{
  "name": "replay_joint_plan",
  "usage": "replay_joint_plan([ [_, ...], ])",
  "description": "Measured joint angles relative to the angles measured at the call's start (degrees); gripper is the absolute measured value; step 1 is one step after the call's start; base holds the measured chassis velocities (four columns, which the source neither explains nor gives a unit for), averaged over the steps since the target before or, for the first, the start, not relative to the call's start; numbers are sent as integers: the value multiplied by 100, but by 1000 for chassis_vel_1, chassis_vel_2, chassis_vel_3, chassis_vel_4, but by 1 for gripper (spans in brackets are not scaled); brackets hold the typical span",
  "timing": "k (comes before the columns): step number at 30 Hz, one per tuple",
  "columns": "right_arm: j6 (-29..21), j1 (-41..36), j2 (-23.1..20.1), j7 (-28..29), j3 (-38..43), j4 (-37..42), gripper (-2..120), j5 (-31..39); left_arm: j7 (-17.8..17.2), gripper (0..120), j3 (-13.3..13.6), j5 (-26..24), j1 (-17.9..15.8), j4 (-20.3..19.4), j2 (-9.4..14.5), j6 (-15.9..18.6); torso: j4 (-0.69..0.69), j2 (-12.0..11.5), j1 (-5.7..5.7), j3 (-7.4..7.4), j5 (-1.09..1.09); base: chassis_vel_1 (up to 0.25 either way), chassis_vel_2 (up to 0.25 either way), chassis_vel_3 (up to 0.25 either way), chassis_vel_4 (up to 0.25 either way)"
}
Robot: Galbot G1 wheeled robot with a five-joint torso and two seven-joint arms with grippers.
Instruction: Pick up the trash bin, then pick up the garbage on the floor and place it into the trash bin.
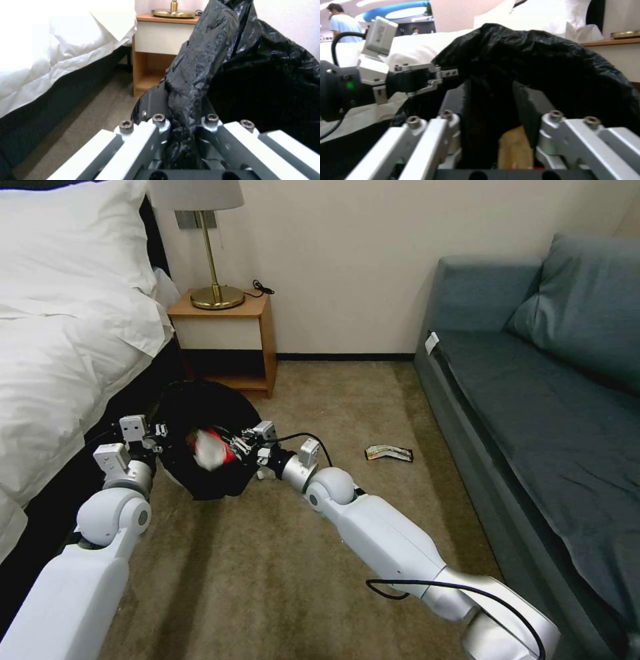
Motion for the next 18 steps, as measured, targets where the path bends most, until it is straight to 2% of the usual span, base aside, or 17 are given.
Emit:
replay_joint_plan([
  [1, 109, 3, 28, 82, 0, -27, 44, 1, 1, 4, -15, 0, 15, -7, 0, -5, 0, 0, 0, 0, 0, 0, 0, 0, 0],
  [2, 109, 3, 28, 82, 0, -27, 44, 1, 1, 4, -15, 0, 15, -7, 0, -5, 0, 0, 0, 0, 0, 0, 0, 0, 0],
  [4, 327, 3, 97, 460, -2, -38, 55, -42, 9, 4, -36, -1, 24, -8, 17, -11, 0, 0, 0, 0, 0, 0, 0, 0, 0],
  [5, 327, 3, 97, 460, -2, -38, 55, -42, 9, 4, -36, -1, 24, -8, 17, -11, 0, 0, 0, 0, 0, 0, 0, 0, 0],
  [6, 339, 2, 122, 724, 18, 2, 62, -156, 9, 4, -50, -8, 22, -7, 29, -14, 1, 0, 0, 0, 0, 0, 0, 0, 0],
  [7, 339, 2, 122, 724, 18, 2, 62, -156, 9, 4, -50, -8, 22, -7, 29, -14, 1, 0, 0, 0, 0, 0, 0, 0, 0],
  [8, 309, 1, 130, 905, 52, 52, 67, -257, 8, 4, -57, -23, 14, -8, 35, -14, 2, 0, 0, 0, 0, 0, 0, 0, 0],
  [9, 209, 1, 135, 1210, 117, 130, 72, -401, 8, 4, -73, -49, 0, -8, 42, -14, 1, 0, 0, 0, 0, 0, 0, 0, 0],
  [10, 209, 1, 135, 1210, 117, 130, 72, -401, 8, 4, -73, -49, 0, -8, 42, -14, 1, 0, 0, 0, 0, 0, 0, 0, 0],
  [11, 9, 4, 133, 1818, 209, 214, 80, -553, 0, 4, -101, -75, -23, -9, 54, -16, -1, 0, 0, 0, 1, 0, 0, 0, 0],
  [12, -94, 12, 118, 2153, 247, 247, 84, -593, -3, 4, -110, -83, -27, -9, 62, -17, -1, 0, 0, 0, 2, 0, 0, 0, 0],
  [13, -94, 12, 118, 2153, 247, 247, 84, -593, -3, 4, -110, -83, -27, -9, 62, -17, -1, 0, 0, 0, 2, 0, 0, 0, 0],
  [16, -445, 38, 40, 2902, 384, 304, 98, -669, -13, 4, -125, -108, -36, -4, 98, -20, 0, 0, 0, 0, 2, 0, 0, 0, 0],
  [17, -445, 38, 40, 2902, 384, 304, 98, -669, -13, 4, -125, -108, -36, -4, 98, -20, 0, 0, 0, 0, 2, 0, 0, 0, 0],
  [18, -691, 54, -42, 3305, 463, 334, 100, -678, -16, 4, -126, -119, -58, 15, 112, -23, 0, 0, 0, 0, 2, 0, 0, 0, 0],
])
